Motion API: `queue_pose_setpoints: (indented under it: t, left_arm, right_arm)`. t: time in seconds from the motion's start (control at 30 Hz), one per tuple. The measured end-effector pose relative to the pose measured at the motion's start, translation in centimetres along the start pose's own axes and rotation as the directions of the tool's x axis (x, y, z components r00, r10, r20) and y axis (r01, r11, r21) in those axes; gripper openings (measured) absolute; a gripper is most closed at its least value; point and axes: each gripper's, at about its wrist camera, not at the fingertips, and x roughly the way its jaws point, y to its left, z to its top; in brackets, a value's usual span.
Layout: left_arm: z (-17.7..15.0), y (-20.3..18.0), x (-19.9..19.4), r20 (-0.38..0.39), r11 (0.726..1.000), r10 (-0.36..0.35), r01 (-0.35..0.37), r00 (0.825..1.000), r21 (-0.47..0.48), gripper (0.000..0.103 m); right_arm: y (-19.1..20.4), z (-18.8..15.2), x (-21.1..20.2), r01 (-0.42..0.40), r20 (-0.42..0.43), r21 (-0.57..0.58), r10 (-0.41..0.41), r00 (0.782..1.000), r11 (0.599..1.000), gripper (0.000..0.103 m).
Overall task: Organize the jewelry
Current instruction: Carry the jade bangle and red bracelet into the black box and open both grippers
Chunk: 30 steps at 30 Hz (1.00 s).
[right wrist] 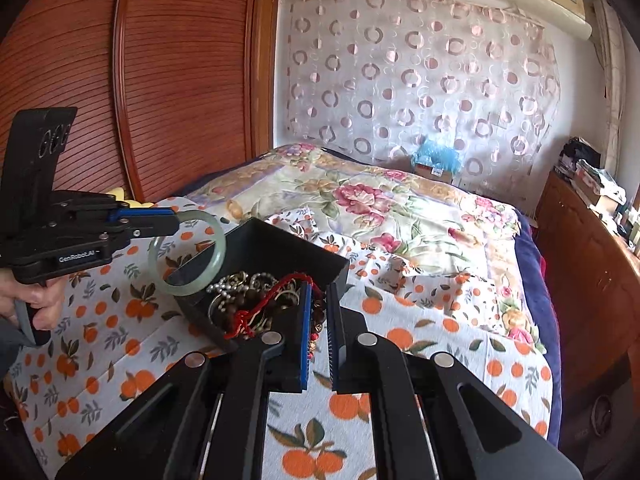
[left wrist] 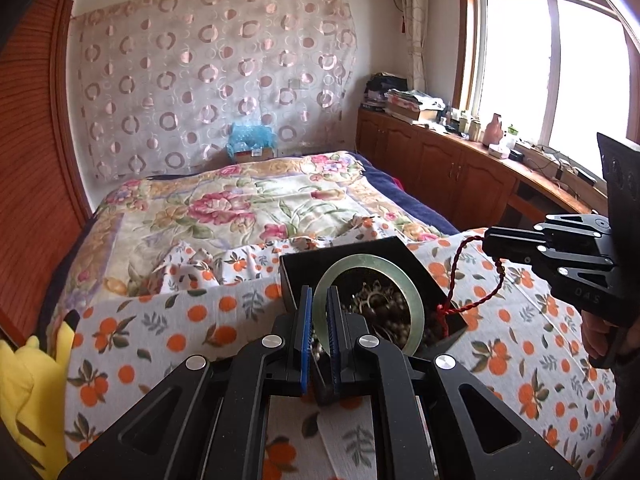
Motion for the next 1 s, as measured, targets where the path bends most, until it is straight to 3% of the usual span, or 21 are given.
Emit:
queue_pose_setpoints:
  t: [0.27, 0.63, 1.0]
  left_arm:
    - [-0.3, -0.3, 3.0, -0.053, 1.000, -0.021, 0.021, 0.998, 0.007, 0.006]
    - [-0.5, -0.5, 4.0, -0.083, 0.999, -0.034, 0.034, 0.996, 0.000, 0.008]
    - [0.0, 0.1, 2.3, -0.045, 1.000, -0.028, 0.027, 0.999, -0.005, 0.008]
  right_arm:
    - [-0.9, 1.1, 1.1, 0.002, 0.008, 0.001, -0.002, 1.000, 1.000, 0.008]
    - [-0.5, 1.6, 2.3, -0.020, 0.003, -0.002, 0.020, 1.000, 1.000, 0.008]
    - [0.3, 2.1, 3.7, -0.042, -0.020, -0.001, 0.042, 0.999, 0.999, 0.008]
